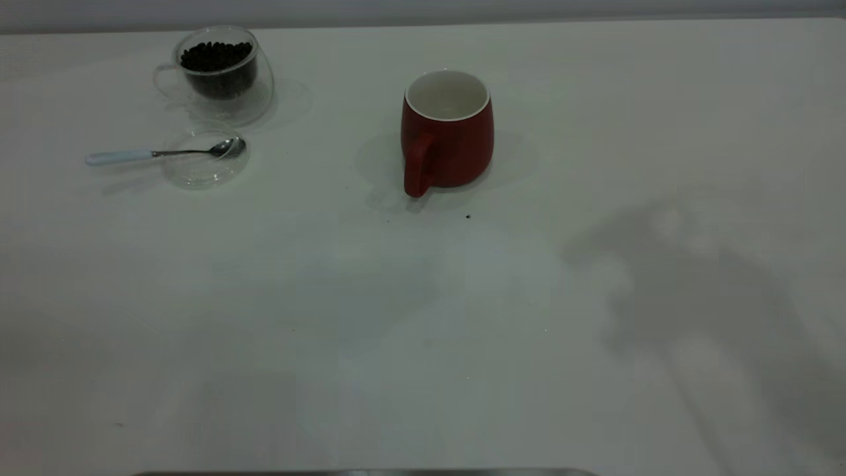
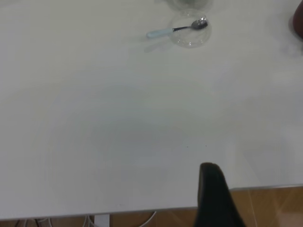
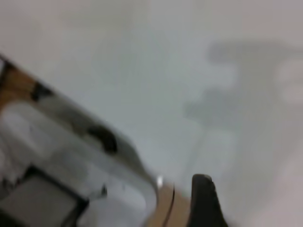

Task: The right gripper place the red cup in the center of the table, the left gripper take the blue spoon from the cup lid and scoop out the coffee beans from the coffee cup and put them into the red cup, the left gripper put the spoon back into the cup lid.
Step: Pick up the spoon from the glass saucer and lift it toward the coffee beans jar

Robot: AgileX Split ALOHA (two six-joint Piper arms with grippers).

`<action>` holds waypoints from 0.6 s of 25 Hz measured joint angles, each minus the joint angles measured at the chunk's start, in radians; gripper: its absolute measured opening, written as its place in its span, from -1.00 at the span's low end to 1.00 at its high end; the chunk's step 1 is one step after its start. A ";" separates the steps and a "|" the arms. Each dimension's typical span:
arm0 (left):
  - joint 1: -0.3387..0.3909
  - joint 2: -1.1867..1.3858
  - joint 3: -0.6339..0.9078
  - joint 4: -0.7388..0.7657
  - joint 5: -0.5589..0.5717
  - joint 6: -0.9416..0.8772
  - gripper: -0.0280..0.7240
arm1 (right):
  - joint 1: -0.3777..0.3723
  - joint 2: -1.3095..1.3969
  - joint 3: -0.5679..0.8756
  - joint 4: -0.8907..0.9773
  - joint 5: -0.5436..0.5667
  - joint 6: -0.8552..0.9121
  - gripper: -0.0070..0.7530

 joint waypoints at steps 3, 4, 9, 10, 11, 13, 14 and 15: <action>0.000 0.000 0.000 0.000 0.000 0.000 0.41 | 0.027 -0.166 0.228 -0.050 0.035 0.101 0.47; 0.000 0.000 0.000 0.000 0.000 0.000 0.41 | 0.027 -0.203 0.293 -0.066 0.037 0.134 0.47; 0.000 0.000 0.000 0.000 0.000 0.000 0.41 | 0.027 -0.345 0.559 -0.158 0.042 0.245 0.47; 0.000 0.000 0.000 0.000 0.000 0.000 0.41 | 0.027 -0.371 0.587 -0.175 0.042 0.252 0.47; 0.000 0.000 0.000 0.000 0.000 0.000 0.41 | 0.027 -0.393 0.606 -0.189 0.041 0.260 0.47; 0.000 0.000 0.000 0.000 0.000 0.000 0.41 | 0.027 -0.447 0.645 -0.199 0.034 0.260 0.47; 0.000 0.000 0.000 0.000 0.000 0.000 0.41 | 0.027 -0.468 0.658 -0.199 0.030 0.260 0.47; 0.000 0.000 0.000 0.000 0.000 0.000 0.41 | 0.027 -0.493 0.662 -0.199 0.026 0.260 0.47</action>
